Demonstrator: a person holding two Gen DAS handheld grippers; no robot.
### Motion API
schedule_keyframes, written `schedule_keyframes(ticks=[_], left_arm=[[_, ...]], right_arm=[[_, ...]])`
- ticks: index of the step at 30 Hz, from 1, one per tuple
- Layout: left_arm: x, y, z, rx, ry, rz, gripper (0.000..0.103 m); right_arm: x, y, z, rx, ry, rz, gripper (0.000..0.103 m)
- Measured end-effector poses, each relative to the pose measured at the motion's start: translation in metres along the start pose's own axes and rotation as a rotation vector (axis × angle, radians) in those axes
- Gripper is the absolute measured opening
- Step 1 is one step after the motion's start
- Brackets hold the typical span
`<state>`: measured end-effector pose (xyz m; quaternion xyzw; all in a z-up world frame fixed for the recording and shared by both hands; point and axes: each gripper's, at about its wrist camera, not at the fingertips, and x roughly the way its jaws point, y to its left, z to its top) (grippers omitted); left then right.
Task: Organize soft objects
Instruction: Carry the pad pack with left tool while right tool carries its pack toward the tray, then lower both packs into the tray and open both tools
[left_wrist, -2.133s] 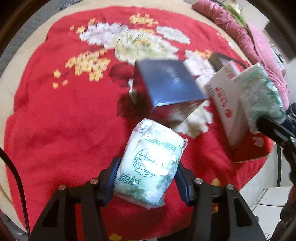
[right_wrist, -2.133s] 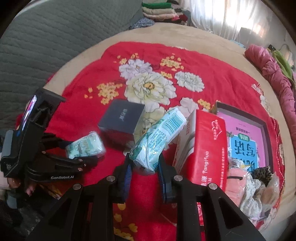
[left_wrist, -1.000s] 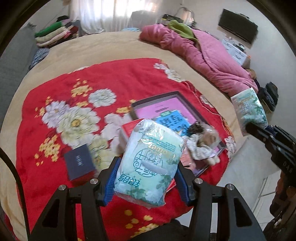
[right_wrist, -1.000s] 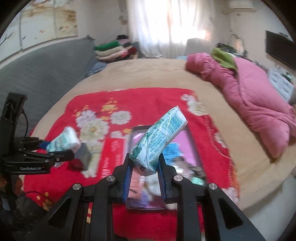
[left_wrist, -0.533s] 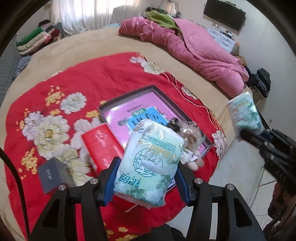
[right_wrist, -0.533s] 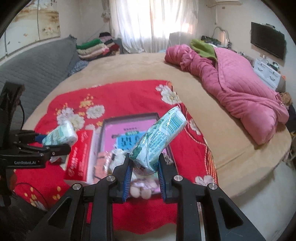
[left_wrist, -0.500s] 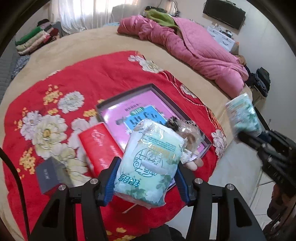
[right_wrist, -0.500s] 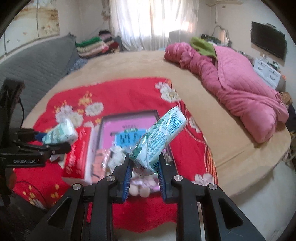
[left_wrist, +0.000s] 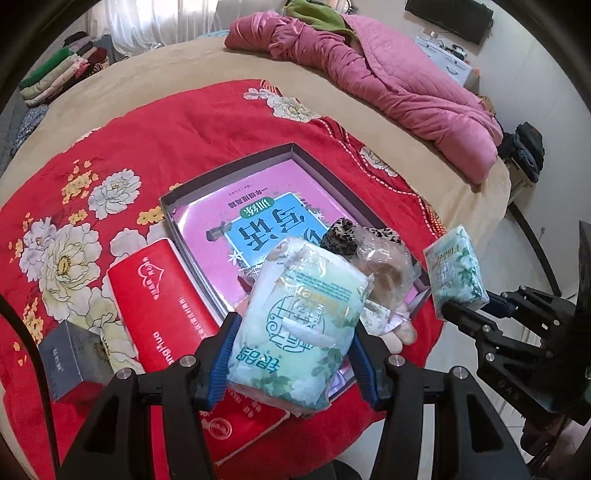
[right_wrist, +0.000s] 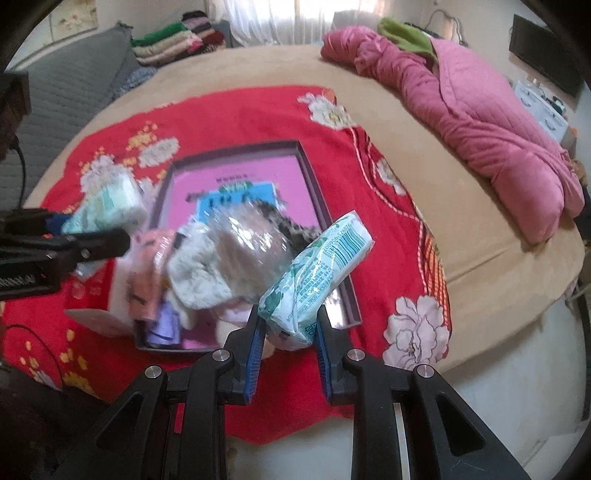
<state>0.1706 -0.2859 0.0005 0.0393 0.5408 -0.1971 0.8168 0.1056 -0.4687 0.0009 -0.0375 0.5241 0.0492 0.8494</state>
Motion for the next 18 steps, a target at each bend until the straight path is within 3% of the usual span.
schedule_keyframes(ticks=[11, 18], left_arm=[[0.025, -0.009, 0.011, 0.038, 0.025, -0.009, 0.056], [0.035, -0.01, 0.017, 0.039, 0.033, -0.012, 0.056]], right_arm=[[0.034, -0.011, 0.0, 0.063, 0.09, -0.015, 0.026], [0.046, -0.008, 0.008, 0.038, 0.093, -0.011, 0.026]])
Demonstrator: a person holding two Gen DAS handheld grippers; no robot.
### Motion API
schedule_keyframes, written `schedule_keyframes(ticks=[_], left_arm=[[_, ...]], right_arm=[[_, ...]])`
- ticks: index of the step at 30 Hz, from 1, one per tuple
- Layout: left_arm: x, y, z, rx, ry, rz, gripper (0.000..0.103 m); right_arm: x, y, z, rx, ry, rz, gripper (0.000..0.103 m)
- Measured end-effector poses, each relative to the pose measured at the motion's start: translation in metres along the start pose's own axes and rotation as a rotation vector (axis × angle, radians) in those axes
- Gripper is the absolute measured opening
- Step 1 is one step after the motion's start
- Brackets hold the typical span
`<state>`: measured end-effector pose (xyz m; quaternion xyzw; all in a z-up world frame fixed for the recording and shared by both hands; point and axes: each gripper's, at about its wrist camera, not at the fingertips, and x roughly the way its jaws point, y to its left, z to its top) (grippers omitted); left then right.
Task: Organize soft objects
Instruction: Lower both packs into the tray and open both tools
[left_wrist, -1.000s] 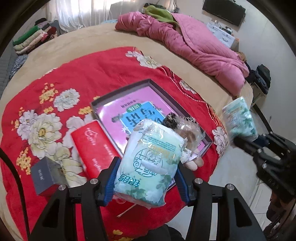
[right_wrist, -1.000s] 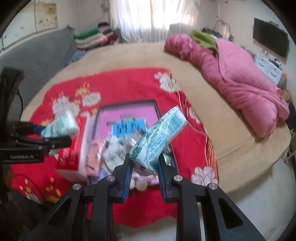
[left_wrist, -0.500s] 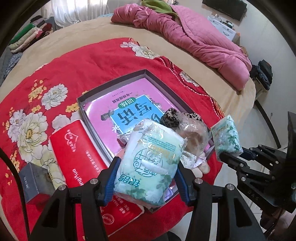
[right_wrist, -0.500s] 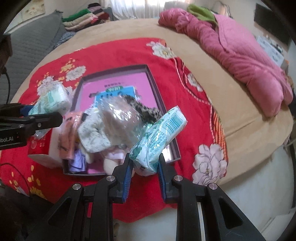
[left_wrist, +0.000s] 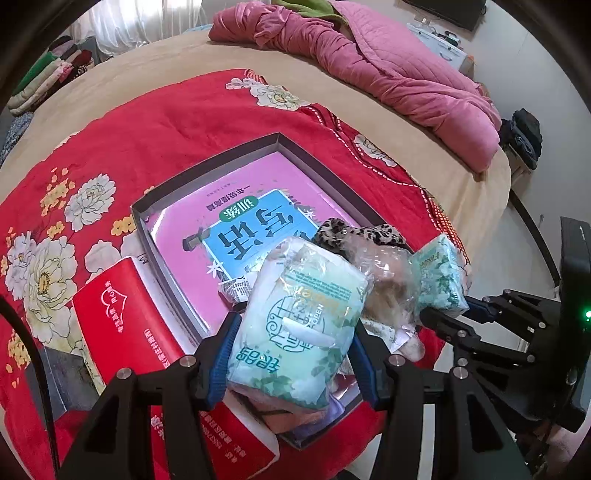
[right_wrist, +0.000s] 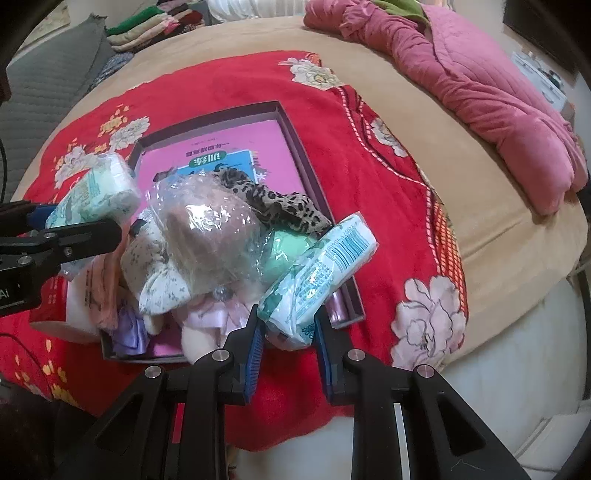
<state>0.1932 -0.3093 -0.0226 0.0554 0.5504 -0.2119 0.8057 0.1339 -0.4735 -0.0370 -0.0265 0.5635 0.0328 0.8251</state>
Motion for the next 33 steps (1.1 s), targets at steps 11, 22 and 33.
schedule_keyframes(ticks=[11, 22, 33], left_arm=[[0.013, 0.002, 0.001, -0.018, 0.029, -0.017, 0.056], [0.018, 0.0, 0.002, -0.017, 0.041, -0.023, 0.056], [0.017, 0.003, 0.001, -0.032, 0.047, -0.038, 0.057]], right_arm=[[0.013, -0.001, -0.002, 0.03, 0.011, 0.058, 0.029], [0.005, -0.007, -0.009, 0.073, -0.024, 0.13, 0.044], [-0.011, -0.014, -0.01, 0.097, -0.058, 0.124, 0.056]])
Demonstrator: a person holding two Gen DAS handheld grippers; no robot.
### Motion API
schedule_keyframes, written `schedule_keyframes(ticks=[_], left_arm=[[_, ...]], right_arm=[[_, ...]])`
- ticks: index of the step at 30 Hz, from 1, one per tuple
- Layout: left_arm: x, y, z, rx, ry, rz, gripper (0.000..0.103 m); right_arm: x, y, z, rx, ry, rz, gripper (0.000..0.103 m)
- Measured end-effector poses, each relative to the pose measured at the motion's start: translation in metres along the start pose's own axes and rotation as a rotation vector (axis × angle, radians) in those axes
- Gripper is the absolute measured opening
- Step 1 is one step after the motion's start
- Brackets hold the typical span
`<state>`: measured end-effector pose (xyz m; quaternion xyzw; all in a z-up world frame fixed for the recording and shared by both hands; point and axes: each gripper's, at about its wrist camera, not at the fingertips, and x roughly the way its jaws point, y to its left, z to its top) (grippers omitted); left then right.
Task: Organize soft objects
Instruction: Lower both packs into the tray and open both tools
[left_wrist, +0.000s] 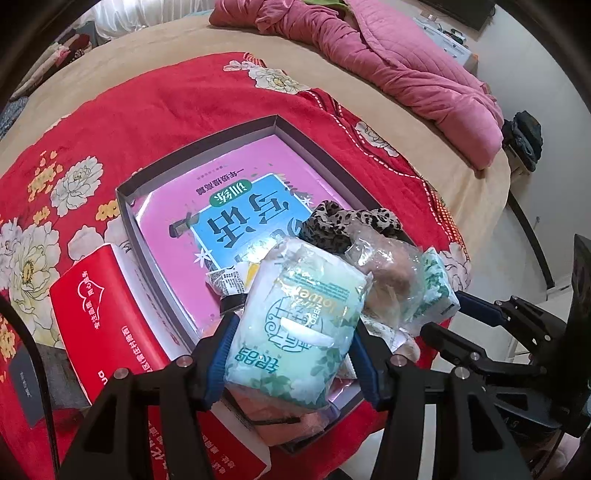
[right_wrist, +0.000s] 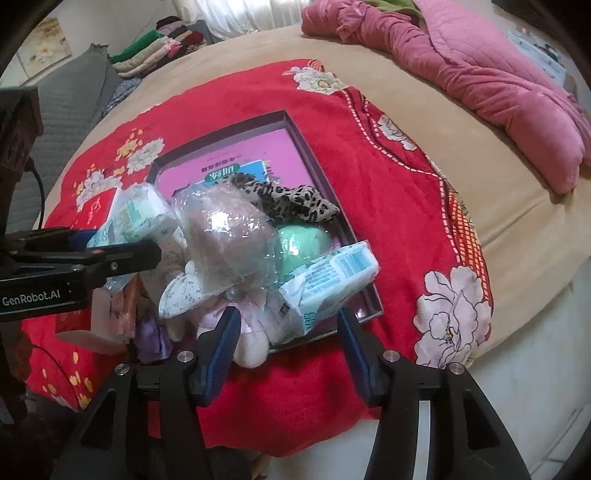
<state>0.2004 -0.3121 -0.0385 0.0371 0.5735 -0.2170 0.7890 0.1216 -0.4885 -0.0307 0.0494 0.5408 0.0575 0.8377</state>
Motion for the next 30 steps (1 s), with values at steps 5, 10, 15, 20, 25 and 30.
schedule_keyframes(ticks=[5, 10, 15, 20, 25, 30], left_arm=[[-0.005, 0.0, 0.001, 0.001, -0.015, 0.01, 0.058], [-0.011, 0.001, 0.003, -0.001, -0.033, 0.011, 0.058], [-0.014, 0.0, 0.003, 0.004, -0.037, 0.018, 0.059], [-0.017, 0.0, 0.002, 0.004, -0.044, 0.02, 0.067], [-0.021, 0.002, 0.001, 0.002, -0.048, 0.031, 0.069], [-0.025, 0.004, -0.001, 0.0, -0.056, 0.028, 0.075]], right_arm=[[-0.007, -0.001, 0.001, 0.002, -0.014, -0.005, 0.057], [-0.014, -0.002, 0.0, 0.017, -0.031, 0.0, 0.06], [-0.021, -0.001, 0.001, 0.018, -0.047, -0.004, 0.06], [-0.028, 0.0, 0.002, 0.024, -0.061, -0.005, 0.061], [-0.033, 0.002, 0.003, 0.028, -0.073, -0.014, 0.07], [-0.037, 0.002, 0.002, 0.036, -0.081, -0.033, 0.07]])
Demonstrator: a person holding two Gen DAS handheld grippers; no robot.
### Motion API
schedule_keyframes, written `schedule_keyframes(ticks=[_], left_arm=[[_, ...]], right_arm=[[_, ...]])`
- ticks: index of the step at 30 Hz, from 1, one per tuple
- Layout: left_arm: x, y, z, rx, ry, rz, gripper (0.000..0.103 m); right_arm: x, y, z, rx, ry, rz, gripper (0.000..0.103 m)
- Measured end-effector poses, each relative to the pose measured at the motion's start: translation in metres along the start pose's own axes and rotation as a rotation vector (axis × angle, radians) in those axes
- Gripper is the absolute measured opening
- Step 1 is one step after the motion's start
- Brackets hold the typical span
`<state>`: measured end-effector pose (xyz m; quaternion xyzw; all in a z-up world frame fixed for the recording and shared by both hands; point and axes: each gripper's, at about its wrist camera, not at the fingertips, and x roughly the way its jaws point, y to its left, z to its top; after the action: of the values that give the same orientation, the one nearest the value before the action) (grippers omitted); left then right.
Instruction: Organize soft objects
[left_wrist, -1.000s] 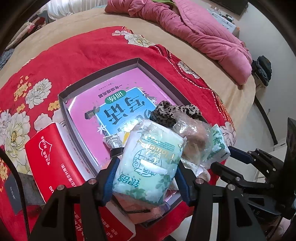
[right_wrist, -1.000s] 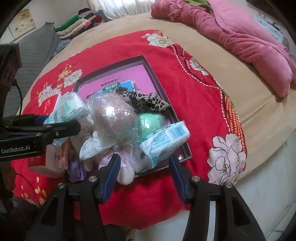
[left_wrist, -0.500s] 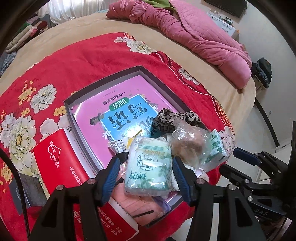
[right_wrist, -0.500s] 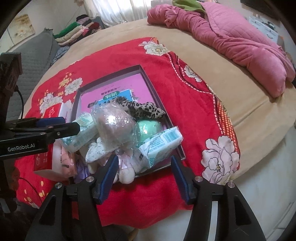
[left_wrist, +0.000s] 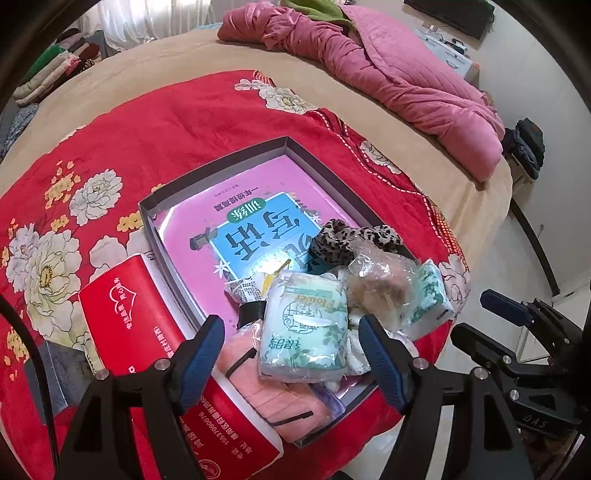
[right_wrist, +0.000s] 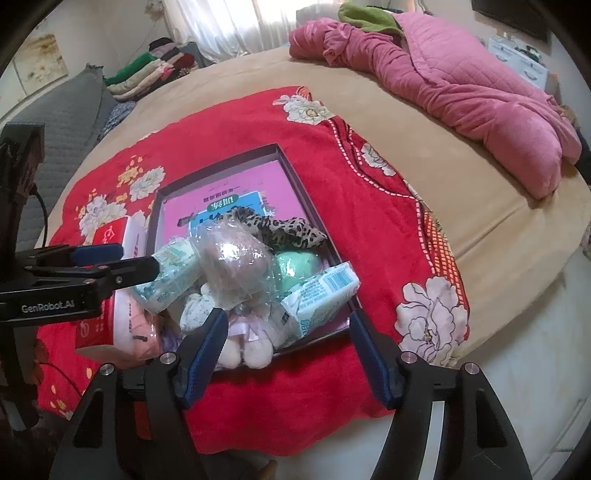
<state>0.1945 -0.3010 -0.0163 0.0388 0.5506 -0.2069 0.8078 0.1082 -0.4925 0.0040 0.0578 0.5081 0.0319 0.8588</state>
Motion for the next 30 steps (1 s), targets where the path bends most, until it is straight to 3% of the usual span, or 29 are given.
schedule_keyframes(ticks=[10, 30], left_arm=[[-0.027, 0.006, -0.009, -0.016, -0.05, -0.027, 0.083], [-0.114, 0.03, -0.061, -0.051, -0.206, 0.046, 0.086]], right_arm=[[-0.019, 0.015, 0.0, -0.019, -0.038, -0.024, 0.075], [-0.095, 0.072, -0.023, 0.01, -0.197, -0.086, 0.077]])
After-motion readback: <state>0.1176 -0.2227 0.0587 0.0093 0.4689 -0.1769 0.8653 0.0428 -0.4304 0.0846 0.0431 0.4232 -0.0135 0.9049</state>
